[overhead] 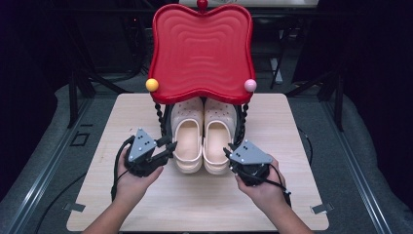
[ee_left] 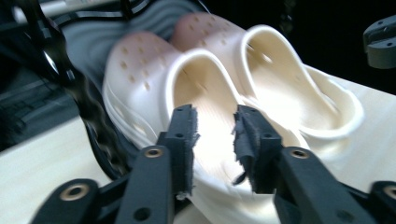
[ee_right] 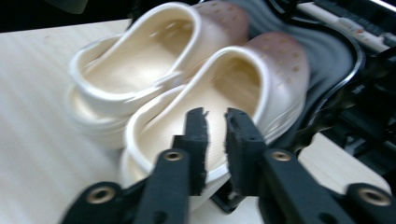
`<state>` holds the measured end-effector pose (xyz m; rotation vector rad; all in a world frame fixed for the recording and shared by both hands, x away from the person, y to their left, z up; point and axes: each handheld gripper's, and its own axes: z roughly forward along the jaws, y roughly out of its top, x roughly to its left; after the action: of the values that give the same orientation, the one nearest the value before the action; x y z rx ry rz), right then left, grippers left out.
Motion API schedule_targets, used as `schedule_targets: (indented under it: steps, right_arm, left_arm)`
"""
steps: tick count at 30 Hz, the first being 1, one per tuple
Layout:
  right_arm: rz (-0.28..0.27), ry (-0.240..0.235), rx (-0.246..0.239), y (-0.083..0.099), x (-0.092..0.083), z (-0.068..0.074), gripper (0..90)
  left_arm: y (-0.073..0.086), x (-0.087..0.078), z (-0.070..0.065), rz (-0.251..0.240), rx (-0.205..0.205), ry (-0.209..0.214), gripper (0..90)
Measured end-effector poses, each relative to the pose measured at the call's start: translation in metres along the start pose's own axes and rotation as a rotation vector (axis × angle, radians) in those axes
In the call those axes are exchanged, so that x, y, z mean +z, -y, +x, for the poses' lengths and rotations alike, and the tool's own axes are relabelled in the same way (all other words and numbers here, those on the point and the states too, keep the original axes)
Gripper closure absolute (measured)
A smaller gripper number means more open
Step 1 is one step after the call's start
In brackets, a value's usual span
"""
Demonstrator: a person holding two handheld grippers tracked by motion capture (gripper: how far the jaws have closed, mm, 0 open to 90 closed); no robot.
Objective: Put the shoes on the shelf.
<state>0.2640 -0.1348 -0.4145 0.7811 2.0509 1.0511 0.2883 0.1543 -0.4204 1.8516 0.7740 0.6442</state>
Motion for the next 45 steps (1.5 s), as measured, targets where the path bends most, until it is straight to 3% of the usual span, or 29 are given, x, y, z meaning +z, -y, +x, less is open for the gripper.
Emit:
schedule_targets:
  steps: [4,8,12,15,17,18,19,25,35,45]
  right_arm:
    - [0.01,-0.023,-0.007,0.01,-0.008,0.014,88.9]
    - [0.015,-0.071,0.044,0.024,-0.012,0.024,90.0]
    - [0.049,-0.098,0.076,0.037,-0.008,0.032,90.0]
    - [0.077,-0.115,0.101,0.046,-0.002,0.036,90.0]
    - [0.096,-0.13,0.146,0.057,0.005,0.037,90.0]
    - [0.096,-0.13,0.146,0.057,0.005,0.037,90.0]
    - [0.102,-0.149,0.18,0.062,0.009,0.038,90.0]
    - [0.14,-0.159,0.203,0.072,0.021,0.039,90.0]
    - [0.145,-0.176,0.25,0.077,0.033,0.039,90.0]
    - [0.126,-0.166,0.287,0.077,0.036,0.03,90.0]
  left_arm:
    - [0.012,-0.011,-0.007,0.012,-0.019,0.027,78.4]
    - [0.027,-0.015,-0.015,0.033,-0.033,0.057,89.1]
    - [0.041,-0.017,-0.024,0.039,-0.052,0.072,90.0]
    - [0.052,-0.011,-0.03,0.068,-0.05,0.076,90.0]
    - [0.06,-0.005,-0.032,0.087,-0.068,0.084,90.0]
    - [0.063,-0.002,-0.033,0.096,-0.077,0.089,90.0]
    - [0.066,0.0,-0.034,0.109,-0.089,0.097,90.0]
    - [0.079,0.021,-0.041,0.147,-0.125,0.109,90.0]
    - [0.08,0.035,-0.045,0.171,-0.137,0.101,90.0]
    - [0.08,0.031,-0.039,0.177,-0.128,0.072,90.0]
